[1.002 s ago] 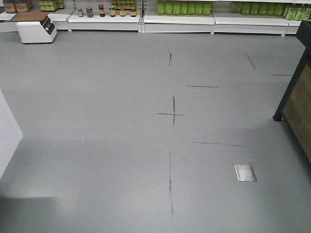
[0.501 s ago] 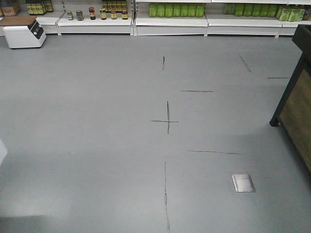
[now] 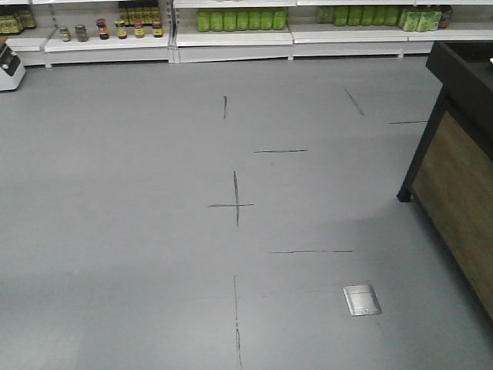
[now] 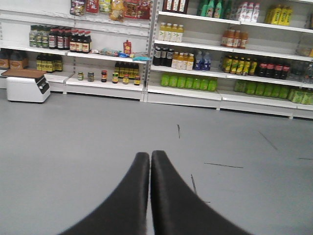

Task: Pick three apples into basket with both arms
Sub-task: 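Drive the base forward across the floor toward the fruit tables, then turn the base and approach the table holding the light-blue basket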

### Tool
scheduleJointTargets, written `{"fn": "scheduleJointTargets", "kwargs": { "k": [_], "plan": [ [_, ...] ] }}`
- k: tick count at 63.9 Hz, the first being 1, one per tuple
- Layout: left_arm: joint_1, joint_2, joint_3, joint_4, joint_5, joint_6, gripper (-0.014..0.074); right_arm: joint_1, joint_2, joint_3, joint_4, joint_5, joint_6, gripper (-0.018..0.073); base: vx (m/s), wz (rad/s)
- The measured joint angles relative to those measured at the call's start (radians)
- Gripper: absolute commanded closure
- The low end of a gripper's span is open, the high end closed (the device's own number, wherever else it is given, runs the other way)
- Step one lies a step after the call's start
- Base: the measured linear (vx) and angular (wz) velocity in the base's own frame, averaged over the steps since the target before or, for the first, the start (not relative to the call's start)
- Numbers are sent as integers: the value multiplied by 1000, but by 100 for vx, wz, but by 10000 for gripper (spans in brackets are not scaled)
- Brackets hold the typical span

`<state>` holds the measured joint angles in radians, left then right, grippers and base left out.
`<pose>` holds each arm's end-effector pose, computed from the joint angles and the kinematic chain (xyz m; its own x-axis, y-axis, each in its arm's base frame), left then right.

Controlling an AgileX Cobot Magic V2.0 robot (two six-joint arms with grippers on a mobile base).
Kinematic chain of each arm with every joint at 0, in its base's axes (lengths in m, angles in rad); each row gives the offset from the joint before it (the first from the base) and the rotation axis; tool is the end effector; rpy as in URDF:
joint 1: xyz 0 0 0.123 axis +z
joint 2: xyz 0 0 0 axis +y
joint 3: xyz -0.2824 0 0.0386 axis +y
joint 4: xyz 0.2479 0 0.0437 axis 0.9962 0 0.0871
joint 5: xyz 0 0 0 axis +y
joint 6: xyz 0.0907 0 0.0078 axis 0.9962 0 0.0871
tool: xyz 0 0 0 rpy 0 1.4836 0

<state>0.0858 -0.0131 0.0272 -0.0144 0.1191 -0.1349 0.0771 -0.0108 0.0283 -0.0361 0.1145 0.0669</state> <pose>0.0563 0.0047 0.1938 -0.0328 -0.1520 -0.9878 -0.0899 0.9848 -0.1486 0.0566 0.0040 0.1937 -0.0468 0.0275 -0.9985 -0.0715 0.9970 0.0308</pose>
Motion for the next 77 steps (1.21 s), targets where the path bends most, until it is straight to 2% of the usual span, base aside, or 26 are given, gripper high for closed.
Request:
{"fn": "scheduleJointTargets", "kwargs": {
  "k": [37, 77],
  "plan": [
    [0, 0, 0, 0, 0, 0, 603, 0, 0, 0, 0, 0, 0, 564, 14, -40],
    [0, 0, 0, 0, 0, 0, 603, 0, 0, 0, 0, 0, 0, 564, 15, -57]
  ]
}}
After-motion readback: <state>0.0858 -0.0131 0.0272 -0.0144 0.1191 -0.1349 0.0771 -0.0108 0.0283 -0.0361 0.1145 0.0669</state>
